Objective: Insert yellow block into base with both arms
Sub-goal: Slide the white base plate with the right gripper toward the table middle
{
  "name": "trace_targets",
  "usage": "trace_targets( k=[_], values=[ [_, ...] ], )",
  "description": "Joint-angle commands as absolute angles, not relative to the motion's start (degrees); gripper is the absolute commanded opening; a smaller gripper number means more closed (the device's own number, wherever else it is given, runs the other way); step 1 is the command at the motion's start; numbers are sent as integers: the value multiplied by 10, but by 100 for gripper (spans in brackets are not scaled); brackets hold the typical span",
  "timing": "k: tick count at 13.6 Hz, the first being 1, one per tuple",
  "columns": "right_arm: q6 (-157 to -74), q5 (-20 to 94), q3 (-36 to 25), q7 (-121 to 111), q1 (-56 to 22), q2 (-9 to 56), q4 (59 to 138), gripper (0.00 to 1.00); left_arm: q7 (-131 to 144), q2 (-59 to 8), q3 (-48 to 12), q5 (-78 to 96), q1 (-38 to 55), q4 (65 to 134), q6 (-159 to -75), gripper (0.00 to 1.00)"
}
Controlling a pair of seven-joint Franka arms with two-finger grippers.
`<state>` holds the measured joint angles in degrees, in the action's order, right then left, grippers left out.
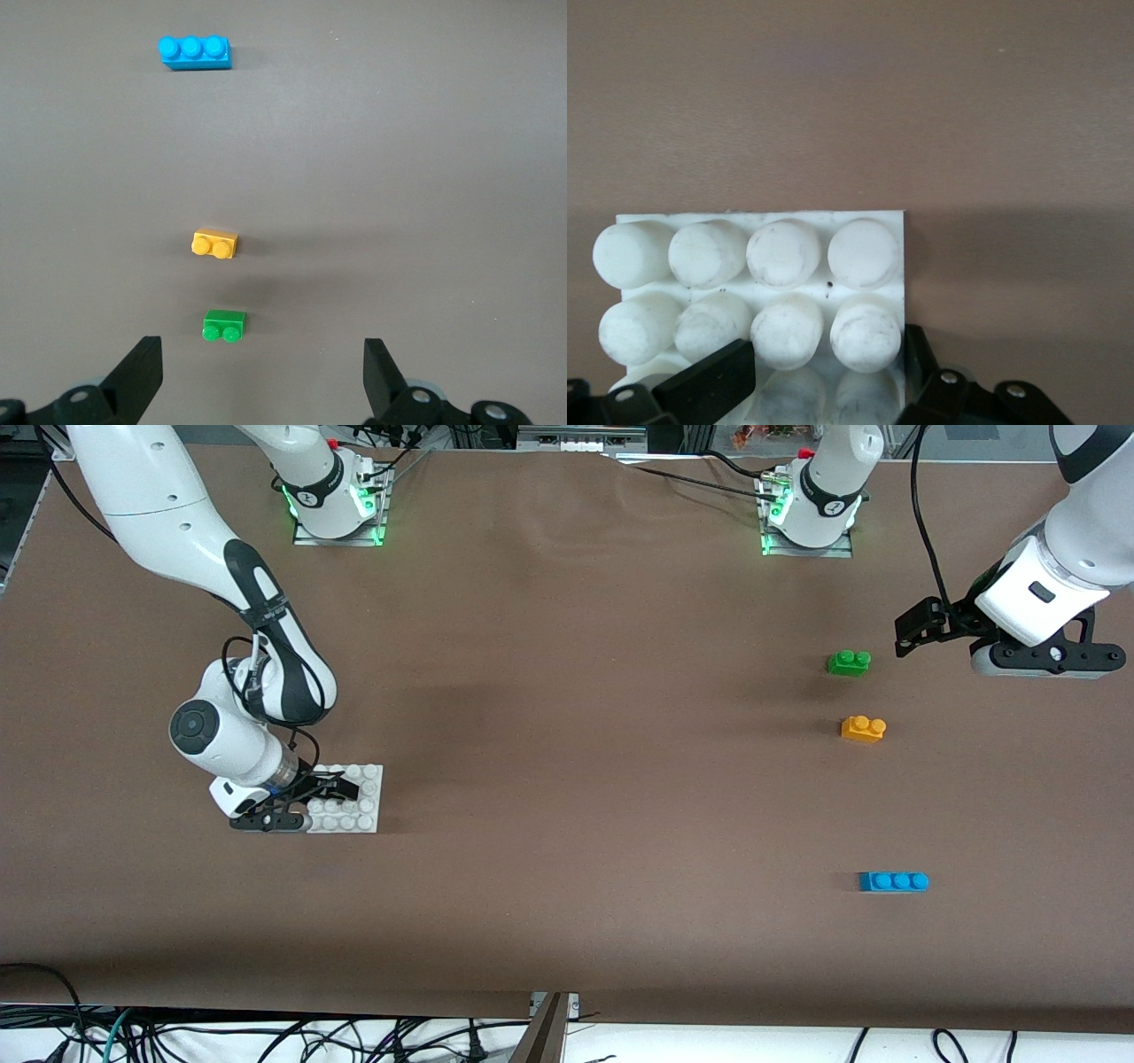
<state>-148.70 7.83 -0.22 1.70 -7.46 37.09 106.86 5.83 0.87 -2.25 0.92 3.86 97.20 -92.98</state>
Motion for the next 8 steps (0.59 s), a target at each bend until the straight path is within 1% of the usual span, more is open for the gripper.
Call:
trace_targets(
  k=[1,5,7,8],
  values=[
    [-1501,81,-4,65,-110,403,1046,76,59,5,-19,20,40,962,-922,100],
    [-1543,78,-5,112,-143,428,1037,76,59,5,-19,20,40,962,-922,100],
    [-1548,77,-11,159,-176,445,1015,76,59,5,-19,20,40,962,-922,100],
    [-1547,77,-27,177,-201,453,1003,76,59,5,-19,20,40,962,-922,100]
  ],
)
